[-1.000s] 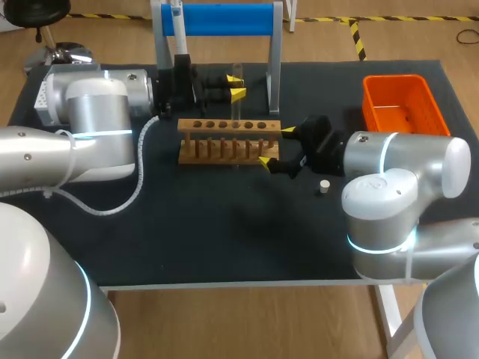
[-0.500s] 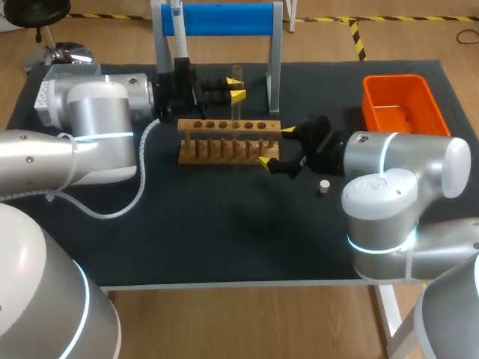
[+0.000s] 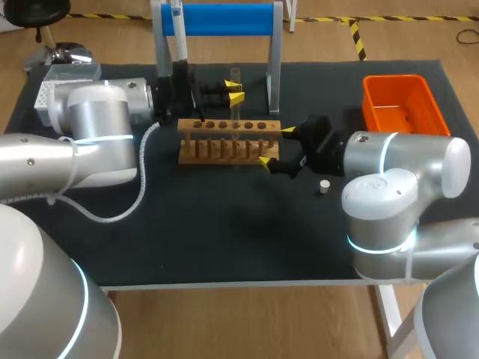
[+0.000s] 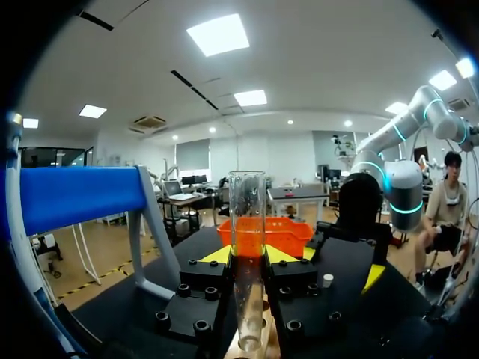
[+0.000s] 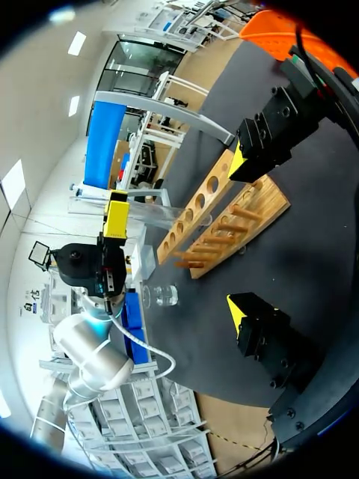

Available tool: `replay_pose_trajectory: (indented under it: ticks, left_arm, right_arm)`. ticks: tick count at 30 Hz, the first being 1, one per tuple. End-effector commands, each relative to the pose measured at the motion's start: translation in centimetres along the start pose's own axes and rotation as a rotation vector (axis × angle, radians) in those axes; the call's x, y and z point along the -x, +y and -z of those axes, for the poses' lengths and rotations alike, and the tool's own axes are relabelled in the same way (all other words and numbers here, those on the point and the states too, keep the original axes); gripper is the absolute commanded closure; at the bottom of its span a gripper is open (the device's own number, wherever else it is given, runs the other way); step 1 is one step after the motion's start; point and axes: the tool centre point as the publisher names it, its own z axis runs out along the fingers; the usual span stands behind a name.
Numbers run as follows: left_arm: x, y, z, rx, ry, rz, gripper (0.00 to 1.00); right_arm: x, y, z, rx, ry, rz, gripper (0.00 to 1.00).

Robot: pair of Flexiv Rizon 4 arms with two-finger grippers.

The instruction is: Invert the test tube, pick up the pipette, mount the tip to pipette, aspirate from beaker and dispense into the tube, eject the tip, return the pipette, and cap with the stopper.

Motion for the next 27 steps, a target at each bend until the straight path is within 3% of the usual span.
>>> replay_pose_trajectory:
  ticks: [1, 27]
  left_arm:
    - [0.1, 0.4, -0.2, -0.002, 0.004, 0.002, 1.0]
    - [0.4, 1.9, -0.6, 0.009, 0.013, 0.026, 1.0]
  right_arm:
    - [0.0, 0.0, 0.1, -0.001, 0.003, 0.0, 0.0]
    - [0.0, 0.0, 0.1, -0.001, 0.003, 0.0, 0.0]
